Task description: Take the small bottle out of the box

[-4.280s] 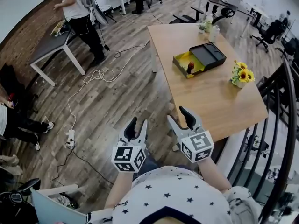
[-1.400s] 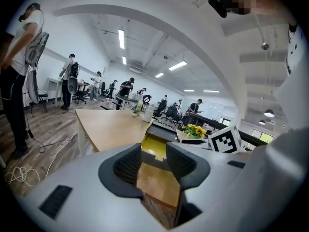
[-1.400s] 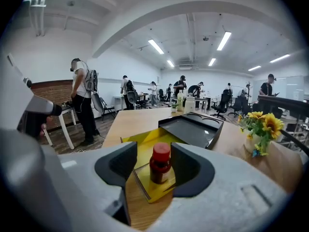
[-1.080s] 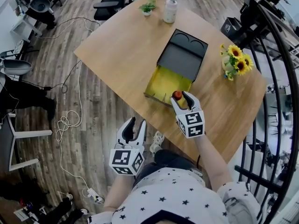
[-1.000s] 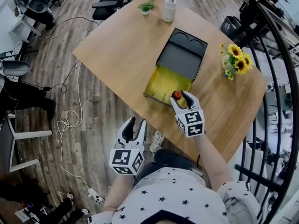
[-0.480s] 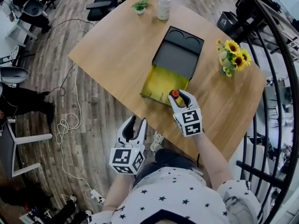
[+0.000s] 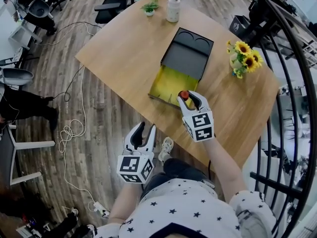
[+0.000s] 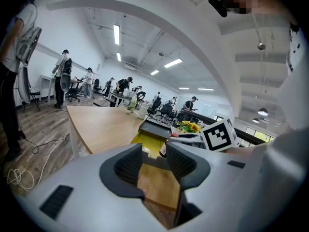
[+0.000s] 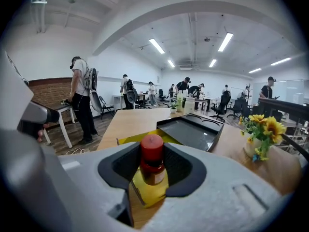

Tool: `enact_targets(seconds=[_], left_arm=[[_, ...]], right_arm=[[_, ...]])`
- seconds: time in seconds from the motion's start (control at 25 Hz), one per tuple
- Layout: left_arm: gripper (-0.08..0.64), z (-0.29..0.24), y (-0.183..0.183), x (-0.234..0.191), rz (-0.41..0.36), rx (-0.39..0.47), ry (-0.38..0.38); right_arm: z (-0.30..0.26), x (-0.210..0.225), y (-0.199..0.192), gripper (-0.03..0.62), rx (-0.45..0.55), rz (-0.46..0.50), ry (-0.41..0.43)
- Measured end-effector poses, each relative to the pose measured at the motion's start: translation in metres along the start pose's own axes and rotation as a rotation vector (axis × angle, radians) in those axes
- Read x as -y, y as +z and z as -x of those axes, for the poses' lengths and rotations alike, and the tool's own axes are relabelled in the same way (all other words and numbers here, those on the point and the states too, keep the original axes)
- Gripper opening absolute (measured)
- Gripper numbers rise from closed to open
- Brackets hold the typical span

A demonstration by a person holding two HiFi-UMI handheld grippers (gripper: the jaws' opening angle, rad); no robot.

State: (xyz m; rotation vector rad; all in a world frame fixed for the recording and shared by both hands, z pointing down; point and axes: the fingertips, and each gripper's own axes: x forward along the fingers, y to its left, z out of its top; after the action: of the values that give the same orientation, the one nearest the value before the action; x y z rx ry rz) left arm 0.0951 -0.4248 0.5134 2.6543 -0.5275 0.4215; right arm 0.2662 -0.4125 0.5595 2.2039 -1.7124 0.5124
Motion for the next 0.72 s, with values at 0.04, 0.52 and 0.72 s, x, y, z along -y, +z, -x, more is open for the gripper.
enact_targets(seconds=[0.04, 0.52, 0.72], left_arm=[[0.143, 0.004, -0.001, 0.002, -0.001, 0.005, 0.001], [0.143, 0.067, -0.021, 0.037, -0.023, 0.075, 0.012], [0.143, 0.098, -0.031, 0.057, -0.036, 0.103, 0.022]], right_arm=[[0.006, -0.002, 0.003, 0.144, 0.01, 0.005, -0.001], [0.097, -0.038, 0.022, 0.144, 0.126, 0.028, 0.01], [0.146, -0.054, 0.015, 0.144, 0.154, 0.036, 0.02]])
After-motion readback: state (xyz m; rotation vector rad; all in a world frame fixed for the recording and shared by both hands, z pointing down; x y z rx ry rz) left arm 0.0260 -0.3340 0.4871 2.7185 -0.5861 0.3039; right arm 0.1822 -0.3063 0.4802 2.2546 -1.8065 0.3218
